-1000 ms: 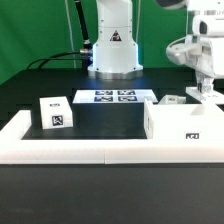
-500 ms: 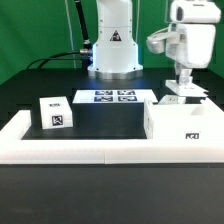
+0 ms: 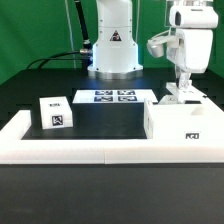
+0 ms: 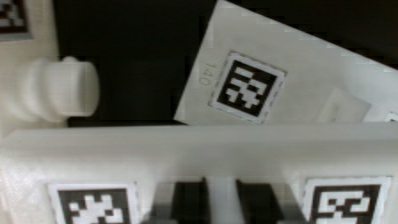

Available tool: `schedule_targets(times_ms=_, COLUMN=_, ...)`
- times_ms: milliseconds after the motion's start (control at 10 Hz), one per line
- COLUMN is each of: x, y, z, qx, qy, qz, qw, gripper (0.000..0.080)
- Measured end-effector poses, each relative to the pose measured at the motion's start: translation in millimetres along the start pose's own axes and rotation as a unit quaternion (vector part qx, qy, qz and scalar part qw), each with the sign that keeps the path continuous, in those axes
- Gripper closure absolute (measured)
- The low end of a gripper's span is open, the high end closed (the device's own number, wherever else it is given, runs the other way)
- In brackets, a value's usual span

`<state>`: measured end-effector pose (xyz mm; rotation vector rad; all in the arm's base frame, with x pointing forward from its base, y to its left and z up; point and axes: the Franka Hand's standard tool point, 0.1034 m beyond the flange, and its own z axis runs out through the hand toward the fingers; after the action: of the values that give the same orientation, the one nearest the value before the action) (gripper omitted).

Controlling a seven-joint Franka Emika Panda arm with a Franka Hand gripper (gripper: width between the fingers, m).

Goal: Assemble cabinet

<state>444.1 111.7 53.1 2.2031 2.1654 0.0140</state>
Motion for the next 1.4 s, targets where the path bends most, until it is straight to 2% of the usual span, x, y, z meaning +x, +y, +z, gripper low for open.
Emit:
schedule_targets(times_ms=600, x=-0.1, y=-0.2, z=2.7, qx=0.003, qy=-0.001, qz=0.022, qw=1.0, gripper=0.0729)
schedule_targets(times_ms=700, x=-3.5, y=4.9, z=3.0, qx=0.003, qy=-0.002, qz=0.027, qw=1.0, gripper=0.0729)
schedule_targets(times_ms=1000, x=0.7, y=14.9, z=-2.2, qx=-0.002, qy=-0.004, qz=0.036, qw=0.999, gripper=0.0729)
schedule_targets(times_ms=1400, x=-1.0, y=19.1, z=-2.3, qx=-0.003, qy=-0.004, qz=0.035, qw=0.999, gripper=0.0729)
